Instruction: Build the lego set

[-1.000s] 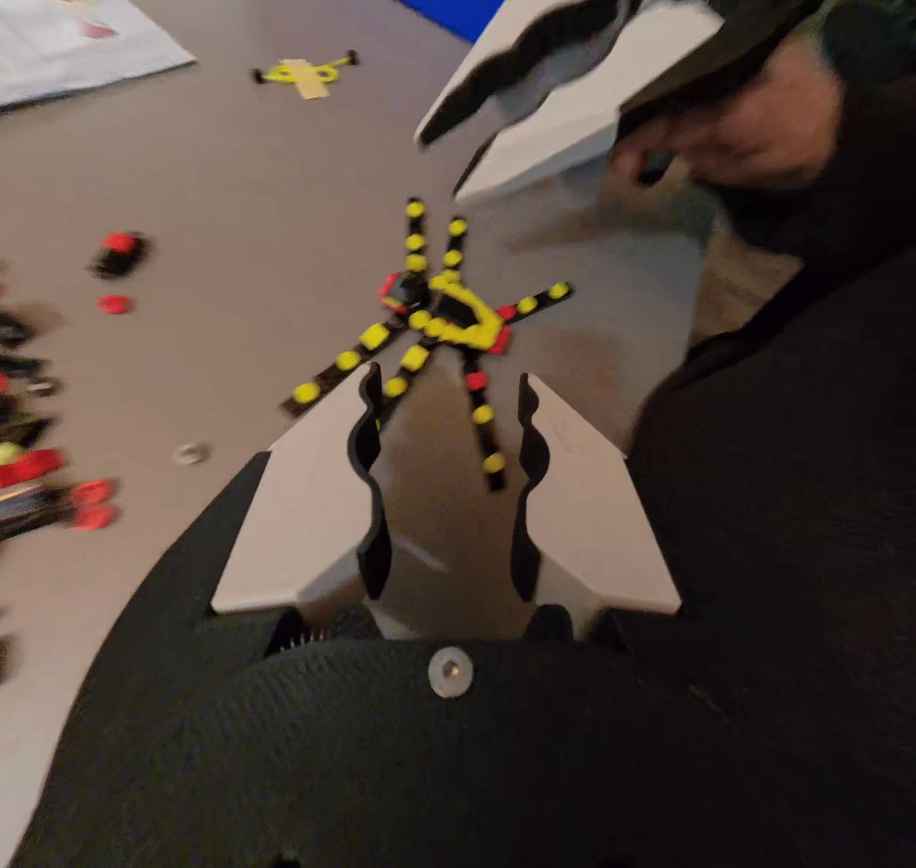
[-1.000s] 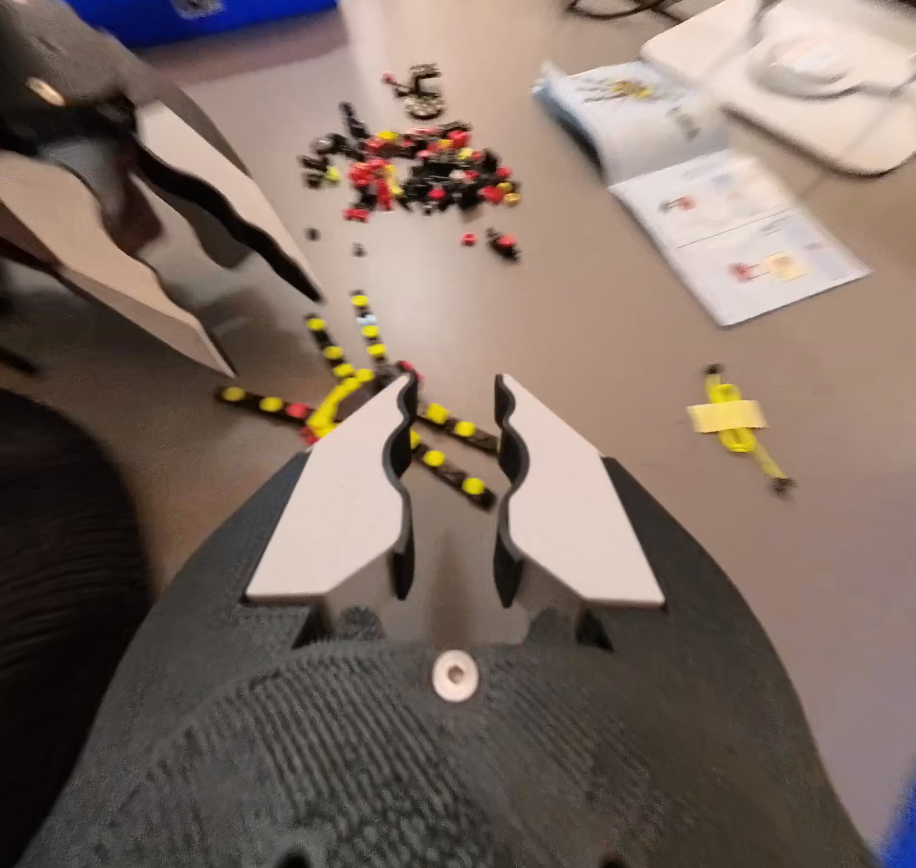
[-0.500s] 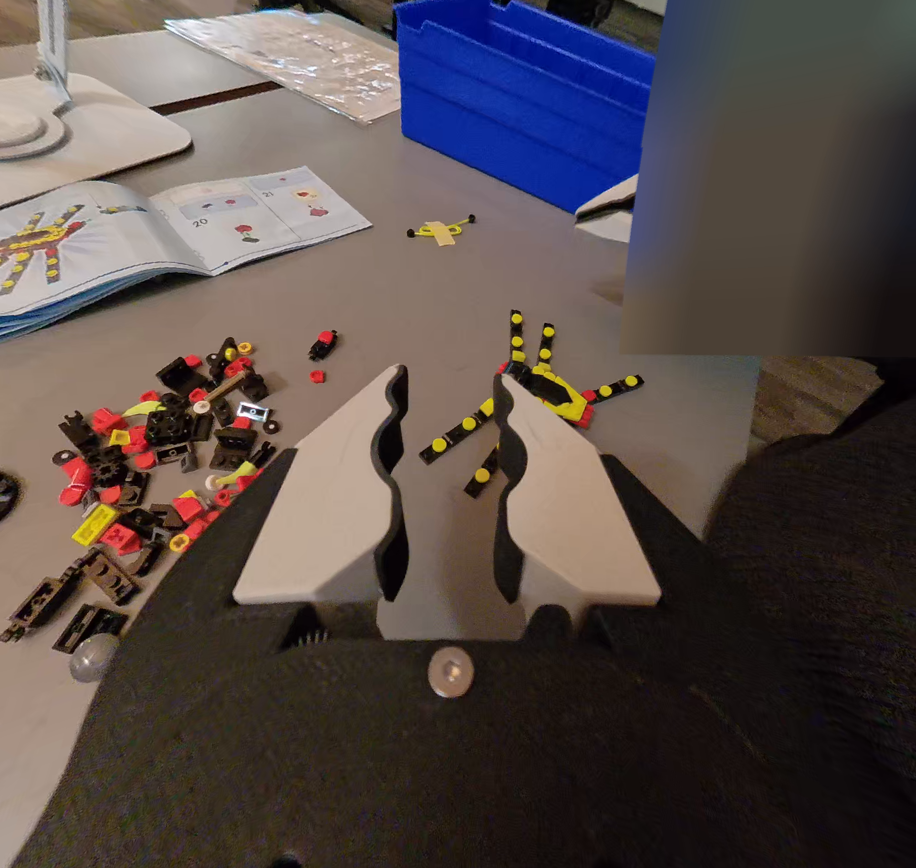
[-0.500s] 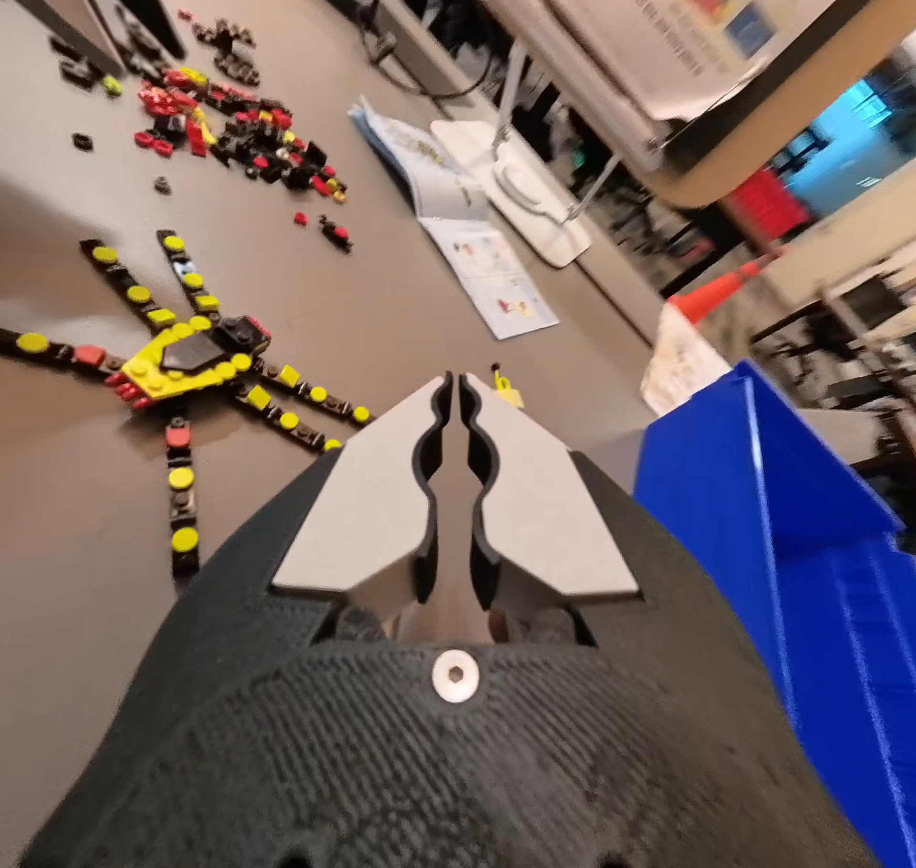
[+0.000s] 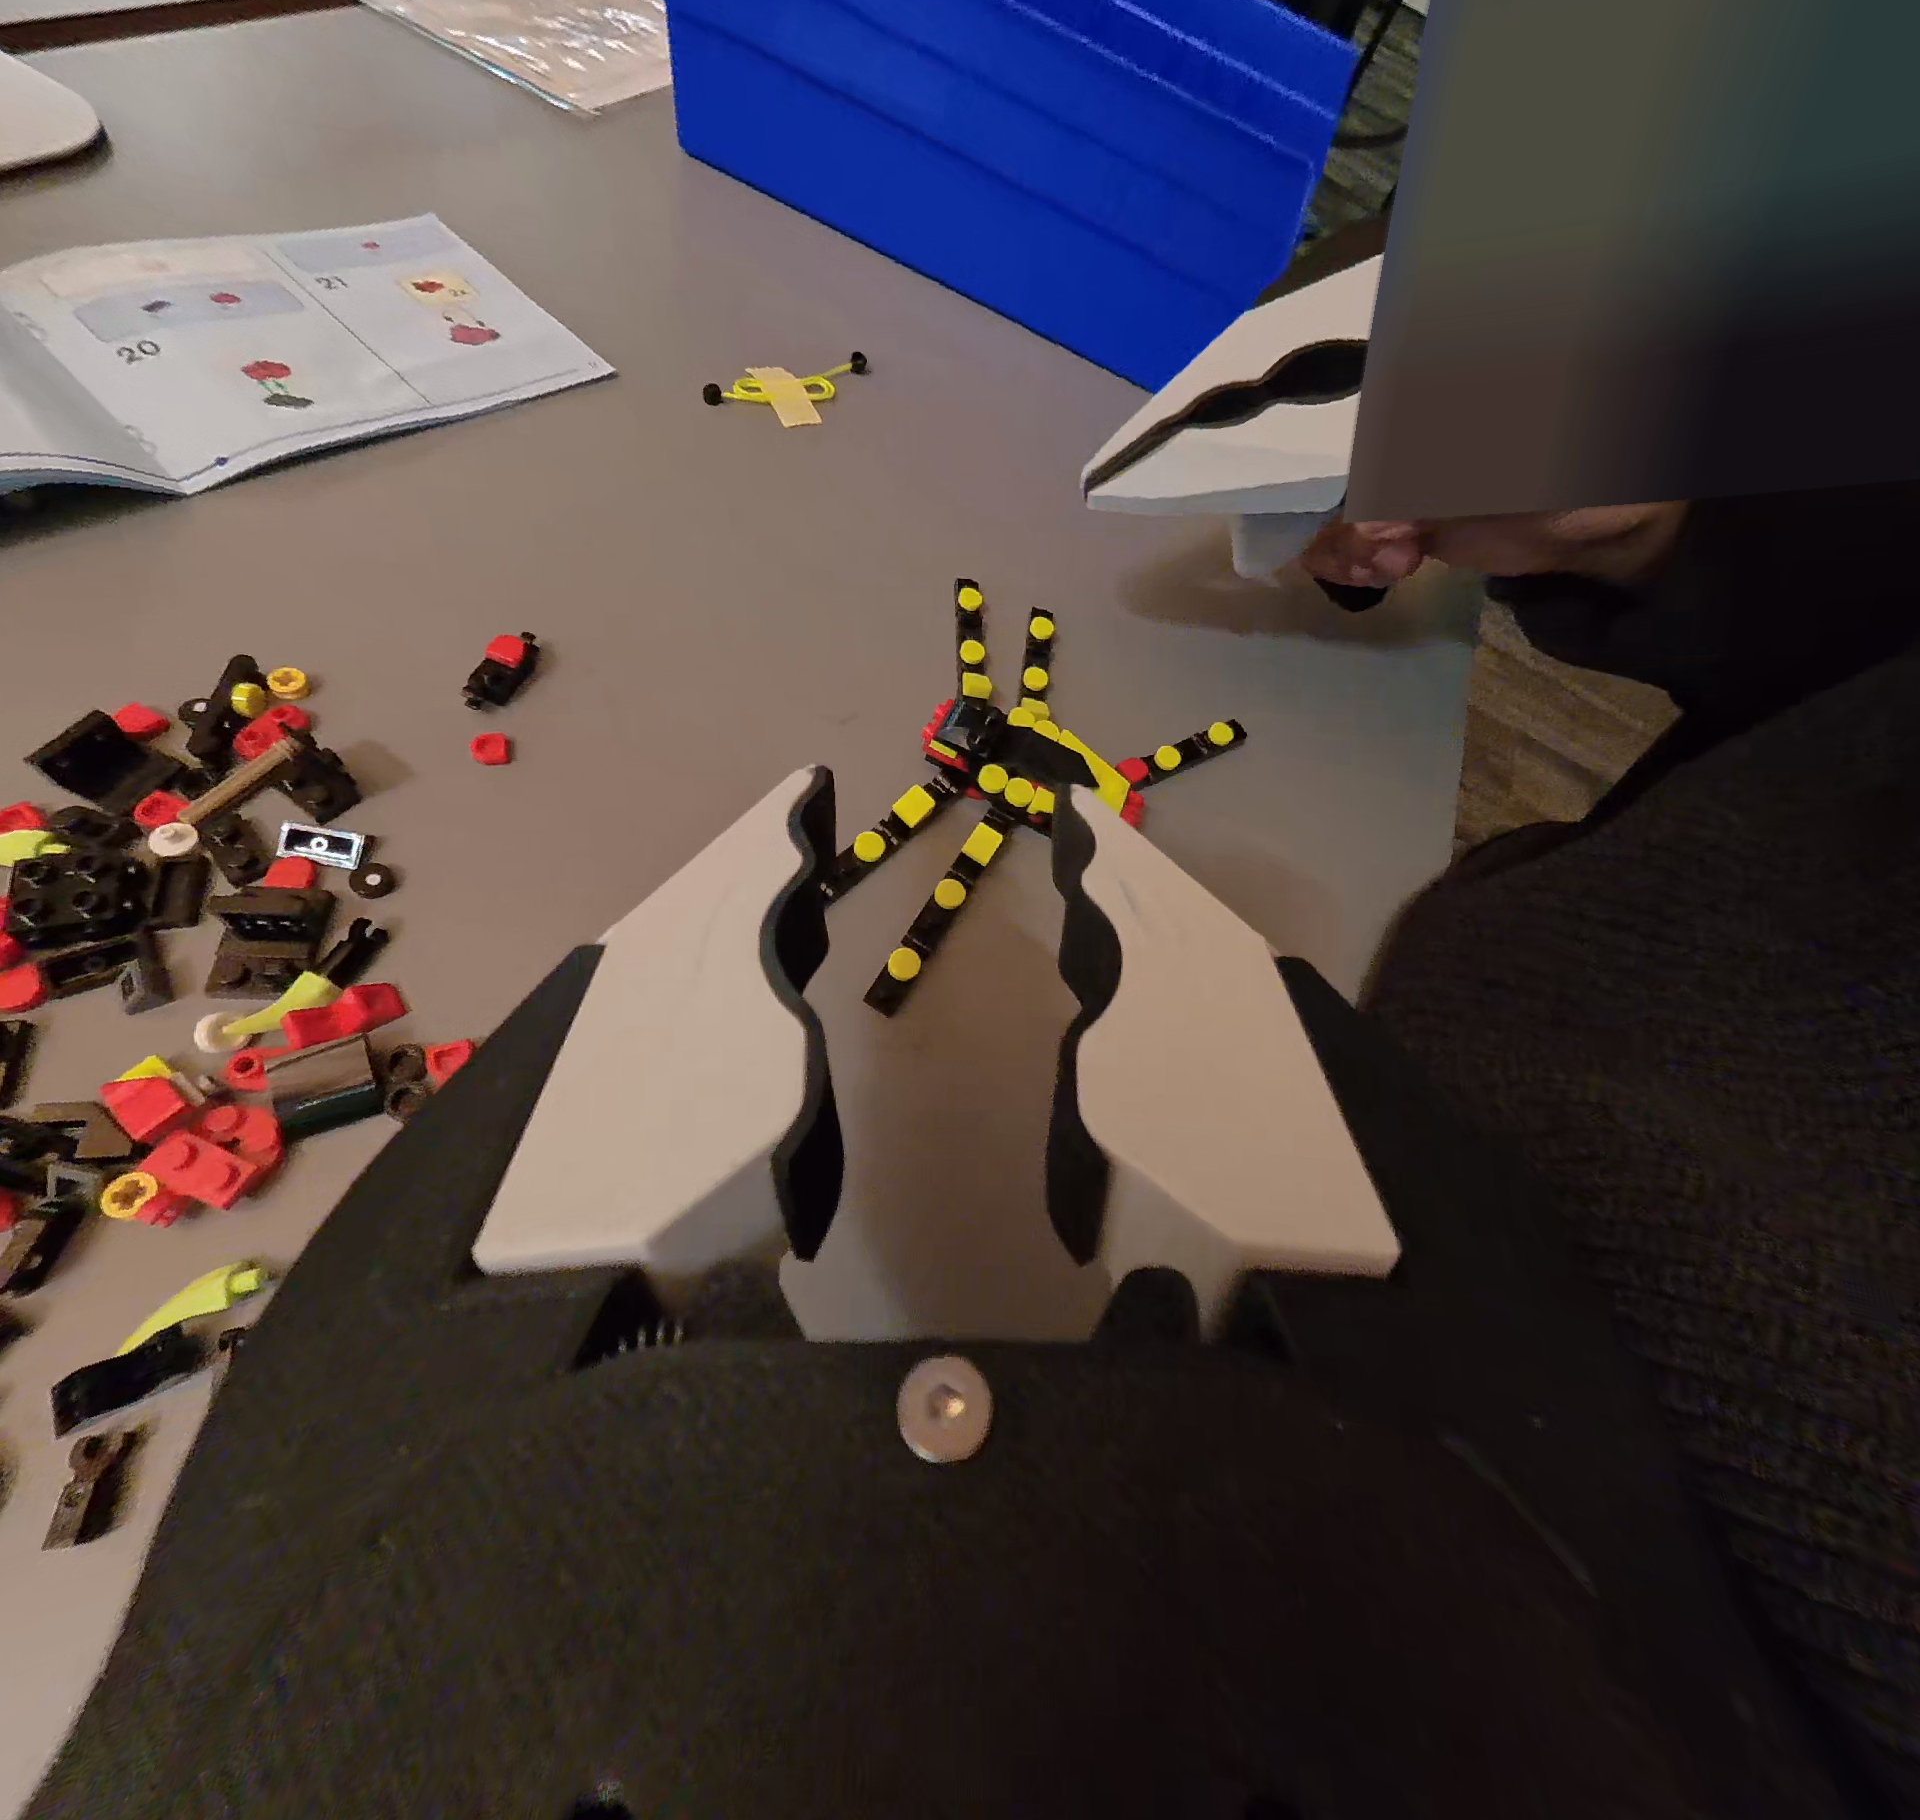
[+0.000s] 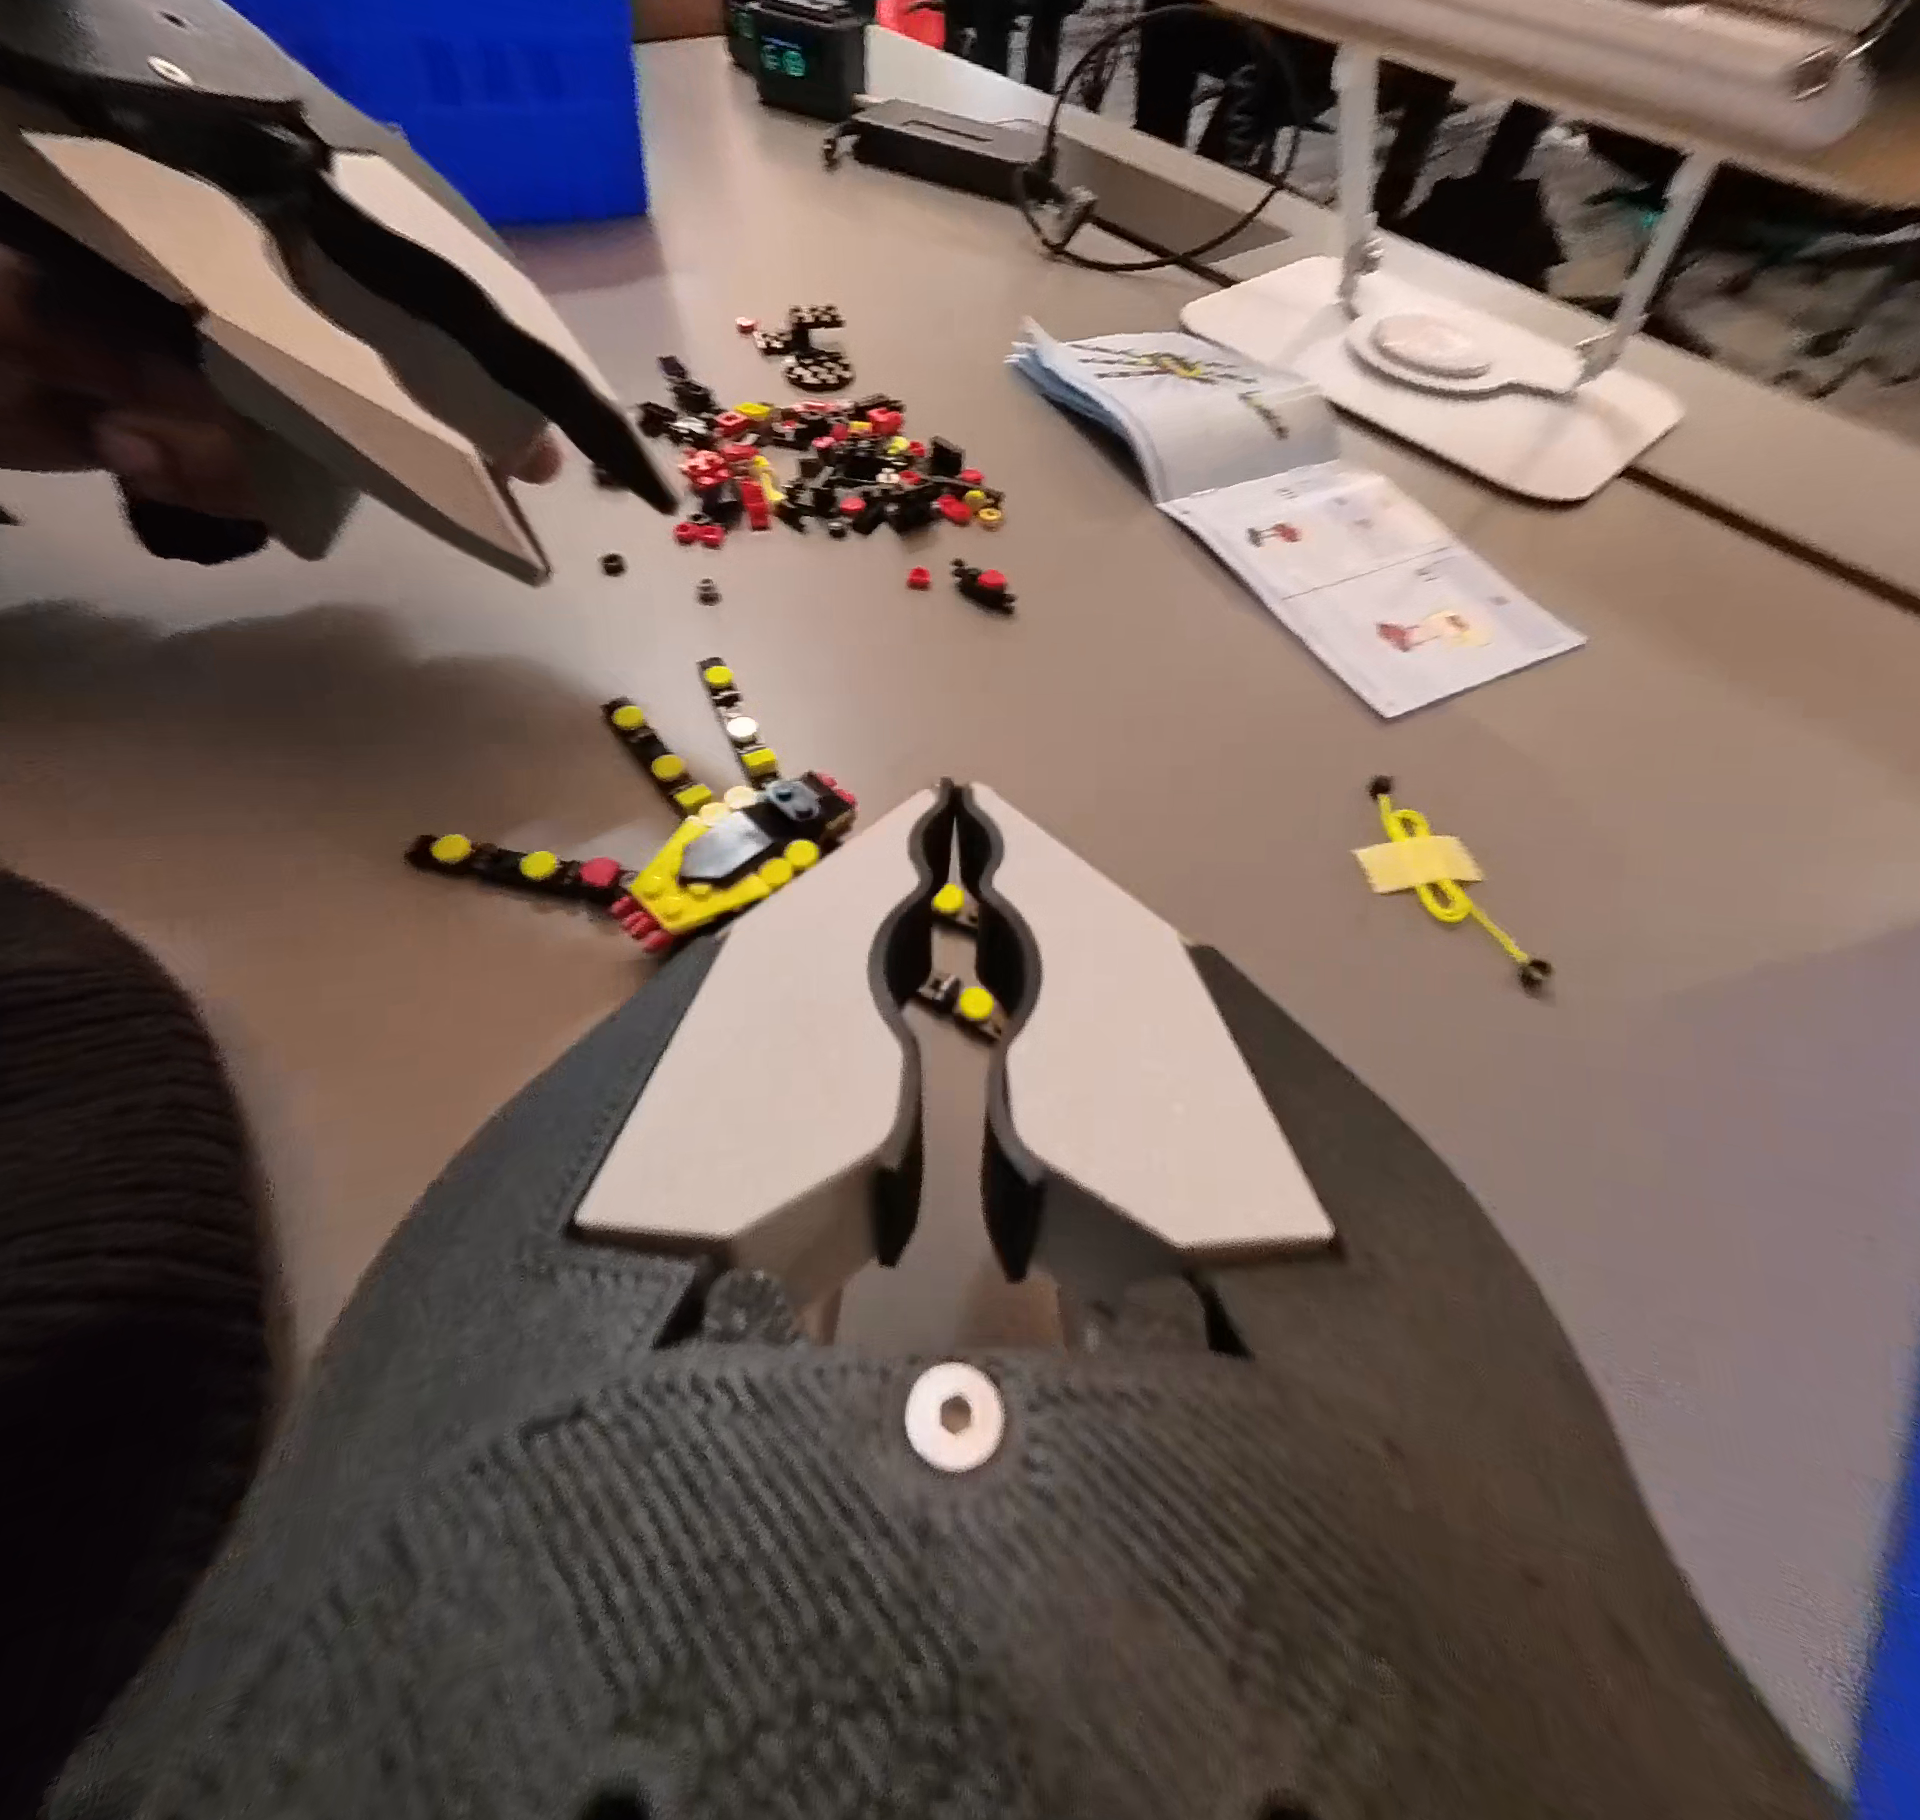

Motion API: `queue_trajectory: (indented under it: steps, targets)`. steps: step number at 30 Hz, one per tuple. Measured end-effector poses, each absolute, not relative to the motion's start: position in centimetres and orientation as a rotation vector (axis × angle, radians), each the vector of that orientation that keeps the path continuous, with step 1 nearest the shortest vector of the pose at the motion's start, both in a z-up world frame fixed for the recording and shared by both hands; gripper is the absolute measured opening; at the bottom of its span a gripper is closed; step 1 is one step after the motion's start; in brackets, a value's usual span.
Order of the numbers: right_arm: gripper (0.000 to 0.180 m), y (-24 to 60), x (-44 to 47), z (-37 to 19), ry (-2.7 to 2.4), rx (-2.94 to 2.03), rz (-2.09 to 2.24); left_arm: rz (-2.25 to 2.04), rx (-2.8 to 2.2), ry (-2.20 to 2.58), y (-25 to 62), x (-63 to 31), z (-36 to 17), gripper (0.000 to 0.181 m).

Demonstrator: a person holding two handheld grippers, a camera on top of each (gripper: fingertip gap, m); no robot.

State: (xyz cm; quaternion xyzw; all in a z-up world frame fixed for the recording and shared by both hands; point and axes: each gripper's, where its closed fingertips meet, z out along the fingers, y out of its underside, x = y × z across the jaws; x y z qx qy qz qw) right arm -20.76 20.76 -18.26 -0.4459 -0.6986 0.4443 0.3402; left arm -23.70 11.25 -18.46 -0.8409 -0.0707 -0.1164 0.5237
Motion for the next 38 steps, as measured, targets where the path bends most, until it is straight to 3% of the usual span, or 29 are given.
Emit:
queue_trajectory:
  steps: [11,31,38]
  targets:
    - [0.000,19.9,-21.0,-19.2,-1.898,-1.338,1.403,-0.326,-2.030,-0.206,11.2,-24.0,-19.3,0.039]
    - [0.000,21.7,-22.2,-19.6,-1.842,-1.363,1.375,-0.383,-2.039,-0.339,11.2,-26.4,-21.0,0.040]
    - [0.001,24.2,-22.4,-20.7,-1.846,-1.349,1.184,-0.407,-2.026,-0.396,11.1,-27.3,-21.5,0.040]
